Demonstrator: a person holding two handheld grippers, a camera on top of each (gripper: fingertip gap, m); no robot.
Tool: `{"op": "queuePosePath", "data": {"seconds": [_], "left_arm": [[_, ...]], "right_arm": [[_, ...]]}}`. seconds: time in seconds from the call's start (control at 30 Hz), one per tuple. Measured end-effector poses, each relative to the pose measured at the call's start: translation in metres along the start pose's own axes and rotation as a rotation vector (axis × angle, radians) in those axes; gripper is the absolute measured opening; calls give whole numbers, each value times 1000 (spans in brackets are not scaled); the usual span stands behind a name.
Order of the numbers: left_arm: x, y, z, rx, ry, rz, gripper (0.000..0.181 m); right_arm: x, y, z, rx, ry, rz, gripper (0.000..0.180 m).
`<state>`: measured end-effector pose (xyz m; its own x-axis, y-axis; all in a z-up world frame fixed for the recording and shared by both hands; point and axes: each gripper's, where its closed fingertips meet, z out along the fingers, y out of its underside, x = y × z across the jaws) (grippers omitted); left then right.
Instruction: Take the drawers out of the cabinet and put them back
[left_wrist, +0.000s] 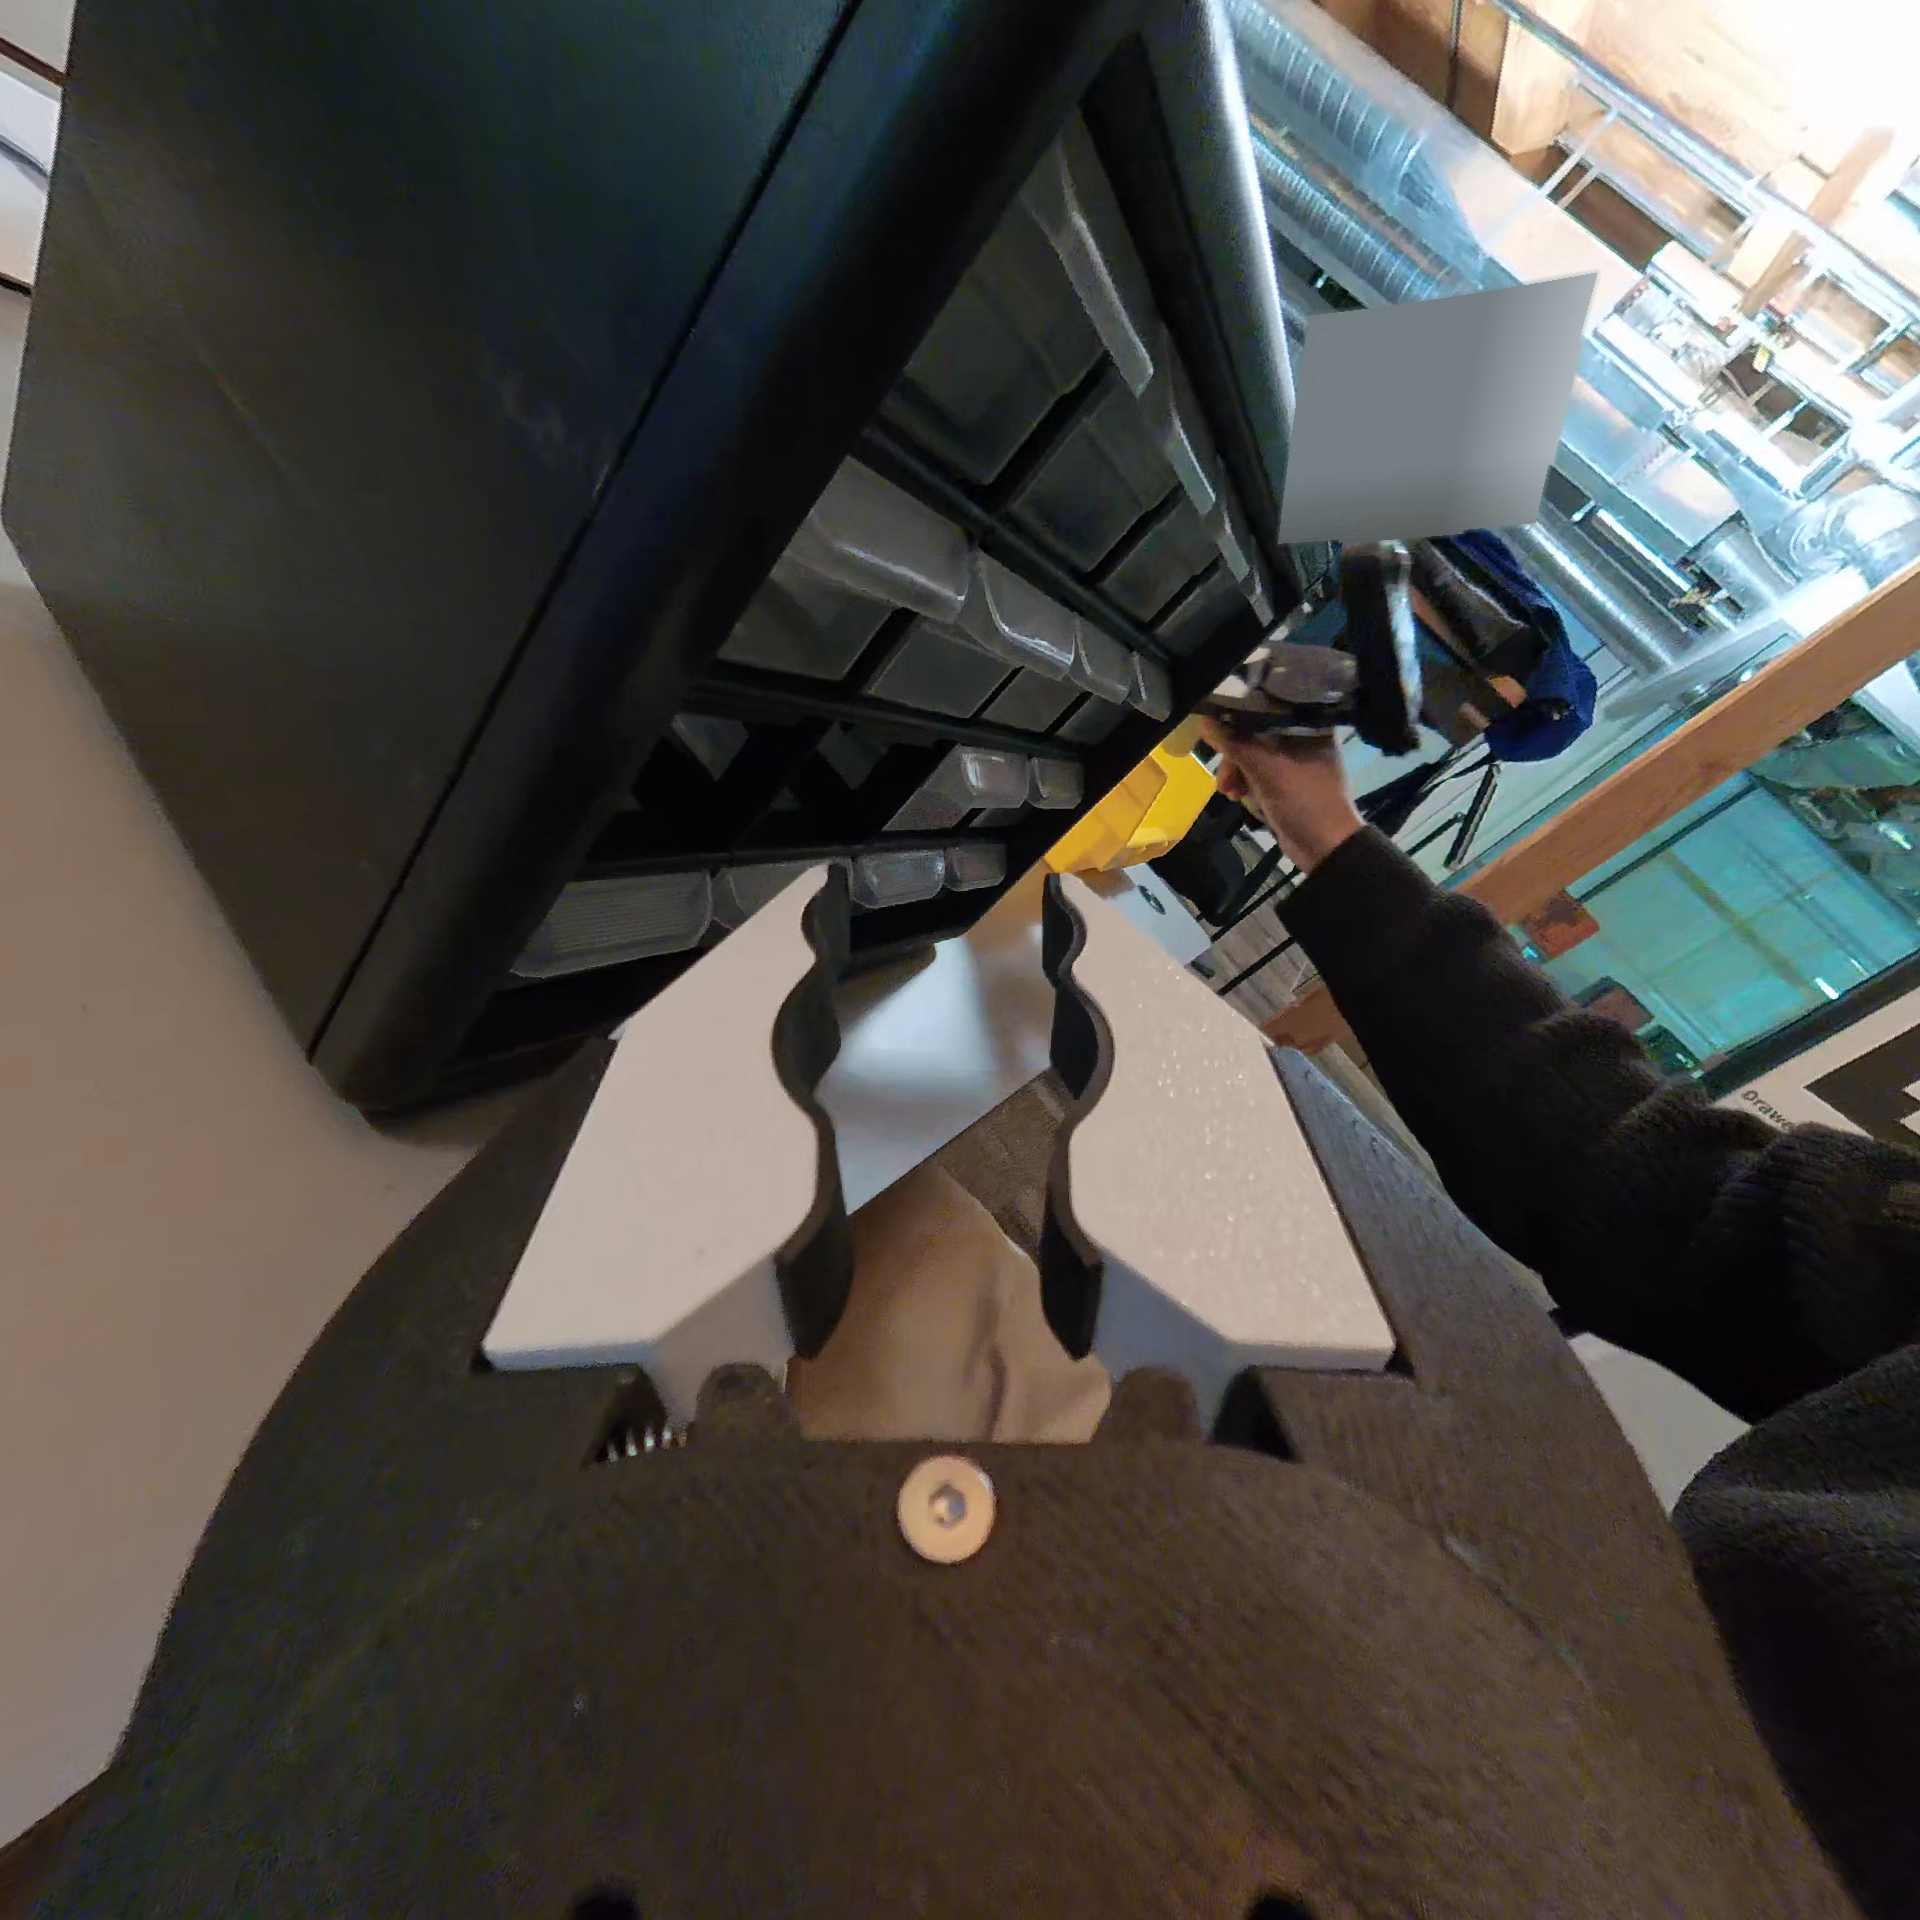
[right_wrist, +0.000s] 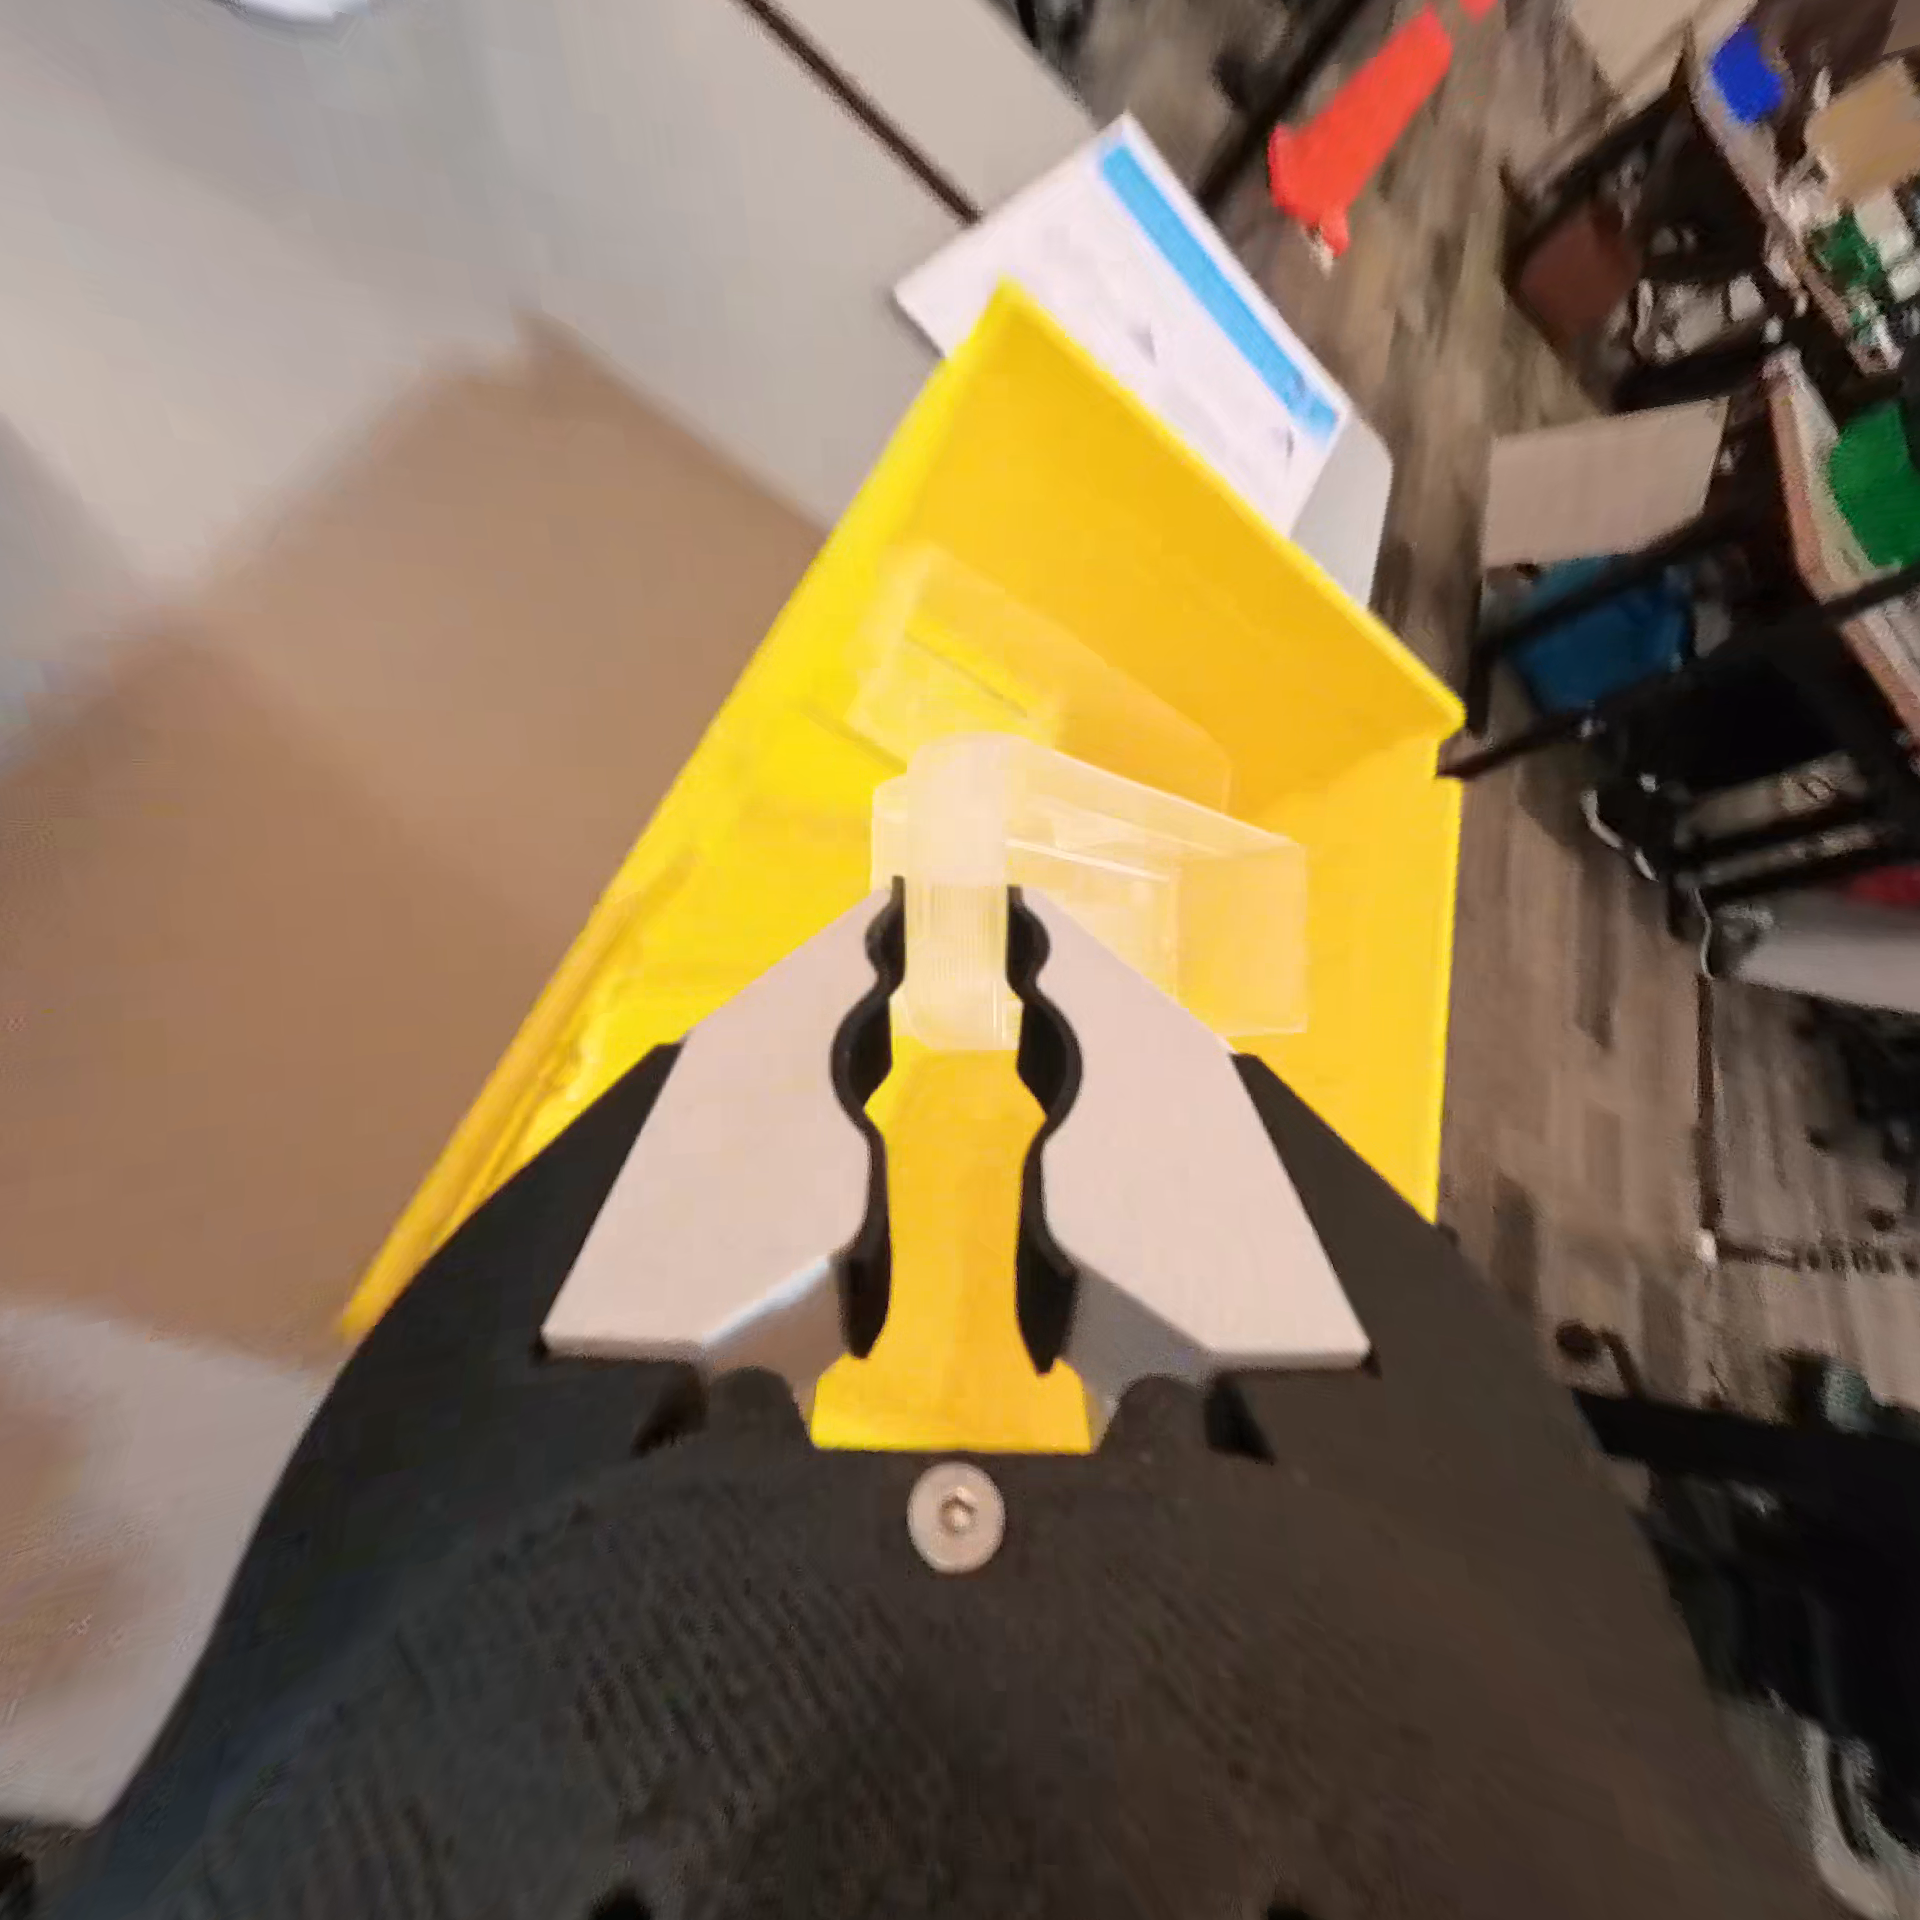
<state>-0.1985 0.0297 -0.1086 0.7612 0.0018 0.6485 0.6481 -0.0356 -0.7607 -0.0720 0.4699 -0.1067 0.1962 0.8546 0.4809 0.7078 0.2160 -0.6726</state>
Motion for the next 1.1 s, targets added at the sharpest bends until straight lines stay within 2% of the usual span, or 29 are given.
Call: {"op": "queuePosePath", "data": {"seconds": [0.1, 0.27, 0.47, 0.63, 0.77, 0.87, 0.97, 1.1], "left_arm": [[-1, 2, 1, -5, -11, 22, 35], [2, 7, 5, -36, -9, 94, 34], [8, 14, 8, -63, 6, 120, 34], [6, 14, 7, -62, 1, 100, 34], [12, 20, 9, -91, 13, 142, 31], [17, 29, 12, -130, 17, 190, 29], [18, 36, 15, -151, 4, 243, 29], [21, 39, 25, -155, -29, 330, 30]], "right_arm": [[-3, 14, 37, -92, -8, 20, 17], [-10, 6, 74, -129, -58, 63, 17], [-16, 5, 93, -181, -176, 235, 19], [-22, 23, 94, -238, -225, 267, 38], [-13, 6, 71, -111, -216, 307, 42], [-1, -9, 39, -6, -167, 293, 39], [-10, -40, -11, 162, -133, 262, 36], [-71, -92, -90, 473, -194, 176, 26]]}}
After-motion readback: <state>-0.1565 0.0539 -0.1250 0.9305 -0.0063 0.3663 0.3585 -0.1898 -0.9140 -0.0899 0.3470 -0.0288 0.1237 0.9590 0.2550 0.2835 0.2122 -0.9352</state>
